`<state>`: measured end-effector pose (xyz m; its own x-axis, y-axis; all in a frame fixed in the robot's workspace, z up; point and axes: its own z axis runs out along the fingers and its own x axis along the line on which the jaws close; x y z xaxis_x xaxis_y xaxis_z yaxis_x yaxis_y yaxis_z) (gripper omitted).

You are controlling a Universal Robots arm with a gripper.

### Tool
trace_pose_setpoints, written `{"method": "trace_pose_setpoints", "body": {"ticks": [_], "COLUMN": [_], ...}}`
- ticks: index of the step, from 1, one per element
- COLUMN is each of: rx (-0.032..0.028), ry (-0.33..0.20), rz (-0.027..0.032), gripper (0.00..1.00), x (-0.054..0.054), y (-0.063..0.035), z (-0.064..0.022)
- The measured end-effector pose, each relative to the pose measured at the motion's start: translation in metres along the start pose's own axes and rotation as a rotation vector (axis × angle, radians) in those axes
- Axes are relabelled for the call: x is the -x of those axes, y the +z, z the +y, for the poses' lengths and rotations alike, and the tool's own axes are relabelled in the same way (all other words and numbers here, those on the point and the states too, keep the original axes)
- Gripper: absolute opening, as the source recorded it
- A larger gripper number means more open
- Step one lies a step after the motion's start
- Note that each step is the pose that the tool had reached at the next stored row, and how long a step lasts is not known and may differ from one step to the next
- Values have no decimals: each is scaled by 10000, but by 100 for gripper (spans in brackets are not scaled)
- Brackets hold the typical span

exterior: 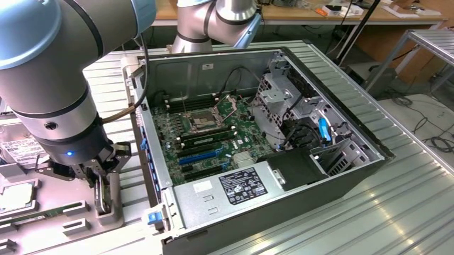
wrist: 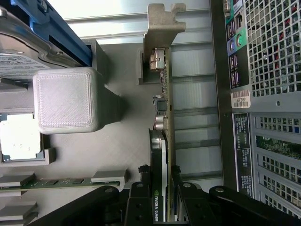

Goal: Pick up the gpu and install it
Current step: 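Pick up the gpu and move the gpu toward the slot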

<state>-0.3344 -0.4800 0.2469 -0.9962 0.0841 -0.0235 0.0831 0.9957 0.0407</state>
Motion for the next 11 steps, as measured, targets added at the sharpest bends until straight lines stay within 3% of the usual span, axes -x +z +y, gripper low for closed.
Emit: {"method": "trace_pose_setpoints", "body": {"ticks": [6, 11], "rx": [1, 0], "ry": [0, 1], "rz": [0, 2], "gripper": [27, 27], "x": [1, 3], "y": [-34, -126], "z": [1, 5]}}
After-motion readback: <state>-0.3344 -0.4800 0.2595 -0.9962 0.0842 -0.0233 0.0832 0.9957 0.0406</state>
